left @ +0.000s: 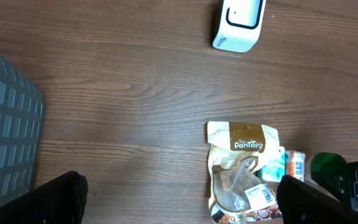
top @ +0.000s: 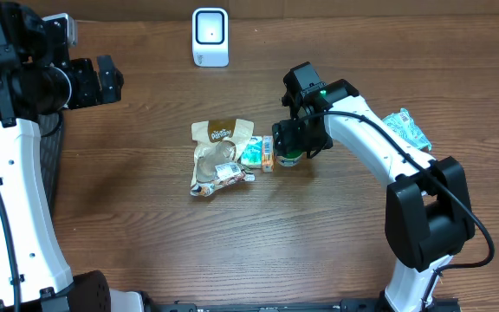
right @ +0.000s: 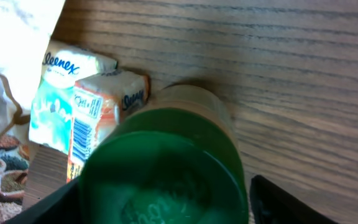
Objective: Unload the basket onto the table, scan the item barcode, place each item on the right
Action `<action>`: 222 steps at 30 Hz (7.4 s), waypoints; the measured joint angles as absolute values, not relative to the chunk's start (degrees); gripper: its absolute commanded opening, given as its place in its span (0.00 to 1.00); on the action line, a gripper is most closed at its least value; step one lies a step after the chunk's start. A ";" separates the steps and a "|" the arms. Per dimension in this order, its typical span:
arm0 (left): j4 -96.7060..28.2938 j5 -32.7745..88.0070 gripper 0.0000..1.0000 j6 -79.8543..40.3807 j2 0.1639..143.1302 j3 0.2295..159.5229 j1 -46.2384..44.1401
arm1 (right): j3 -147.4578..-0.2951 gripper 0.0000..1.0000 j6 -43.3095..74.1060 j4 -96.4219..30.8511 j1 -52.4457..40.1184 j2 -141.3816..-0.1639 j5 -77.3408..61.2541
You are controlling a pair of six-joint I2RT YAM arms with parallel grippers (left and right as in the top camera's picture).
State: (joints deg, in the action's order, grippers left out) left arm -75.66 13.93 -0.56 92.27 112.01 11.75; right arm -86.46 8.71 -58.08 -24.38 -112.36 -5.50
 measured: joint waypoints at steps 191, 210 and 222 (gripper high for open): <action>-75.66 13.93 1.00 -0.54 92.27 112.01 11.75 | -88.84 0.41 11.77 -61.67 -5.48 -107.48 4.29; -75.66 13.93 1.00 -0.56 92.27 112.01 11.75 | -79.26 0.52 13.98 -54.39 -0.27 -107.31 3.38; -75.64 13.96 1.00 -0.54 92.27 112.01 11.75 | -85.23 1.00 14.76 -63.33 2.57 -107.53 1.32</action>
State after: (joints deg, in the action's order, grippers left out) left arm -75.64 13.96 -0.54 92.27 112.01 11.75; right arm -85.23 14.76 -63.33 2.57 -107.53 1.32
